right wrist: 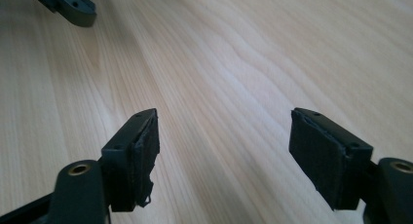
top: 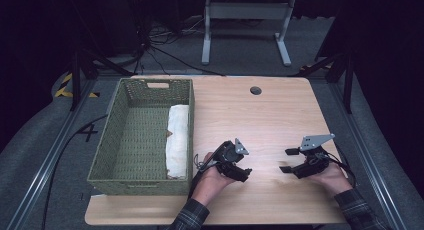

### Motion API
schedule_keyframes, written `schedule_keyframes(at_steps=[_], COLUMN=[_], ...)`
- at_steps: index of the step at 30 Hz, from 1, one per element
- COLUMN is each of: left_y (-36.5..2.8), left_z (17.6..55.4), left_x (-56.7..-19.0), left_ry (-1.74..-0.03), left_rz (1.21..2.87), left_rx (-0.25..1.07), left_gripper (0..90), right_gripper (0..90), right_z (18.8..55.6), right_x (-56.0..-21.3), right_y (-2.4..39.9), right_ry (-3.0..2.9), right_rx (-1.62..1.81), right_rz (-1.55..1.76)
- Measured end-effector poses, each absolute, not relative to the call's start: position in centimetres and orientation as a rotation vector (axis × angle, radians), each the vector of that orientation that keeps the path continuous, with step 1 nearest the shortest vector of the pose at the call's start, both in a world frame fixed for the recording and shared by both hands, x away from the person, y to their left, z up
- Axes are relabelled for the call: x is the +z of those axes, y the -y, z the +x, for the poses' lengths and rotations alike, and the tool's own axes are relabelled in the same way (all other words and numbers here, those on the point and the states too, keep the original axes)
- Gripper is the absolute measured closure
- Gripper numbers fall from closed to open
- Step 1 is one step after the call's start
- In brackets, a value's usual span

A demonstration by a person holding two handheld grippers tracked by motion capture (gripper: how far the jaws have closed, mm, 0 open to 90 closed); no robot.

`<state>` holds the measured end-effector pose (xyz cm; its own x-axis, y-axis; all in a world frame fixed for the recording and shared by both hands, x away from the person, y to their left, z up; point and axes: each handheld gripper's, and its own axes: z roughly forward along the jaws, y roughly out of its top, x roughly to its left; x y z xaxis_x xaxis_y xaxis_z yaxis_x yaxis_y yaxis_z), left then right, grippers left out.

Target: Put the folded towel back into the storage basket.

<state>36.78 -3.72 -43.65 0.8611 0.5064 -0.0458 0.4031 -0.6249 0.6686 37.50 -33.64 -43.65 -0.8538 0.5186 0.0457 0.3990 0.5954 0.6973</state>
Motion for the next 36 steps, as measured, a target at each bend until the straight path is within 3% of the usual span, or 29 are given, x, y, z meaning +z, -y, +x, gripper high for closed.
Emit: schedule_keyframes(at_steps=[21,24,36], left_y=[3.2,3.0,3.0], left_z=[36.4,36.2,36.2], left_x=[-47.0,-47.4,-47.5], left_ry=[-0.581,-0.565,-0.575], left_rz=[2.35,2.313,2.314], left_rx=[0.201,0.215,0.215], left_gripper=[8.2,5.6,4.3], right_gripper=[21.3,16.7,10.8], right_z=[35.7,35.6,35.7], right_x=[-46.6,-46.7,-46.8], right_y=[36.4,36.3,36.3], right_ry=[-2.499,-2.477,-2.478], right_rx=[1.07,1.063,1.051], right_rz=[0.88,0.884,0.907])
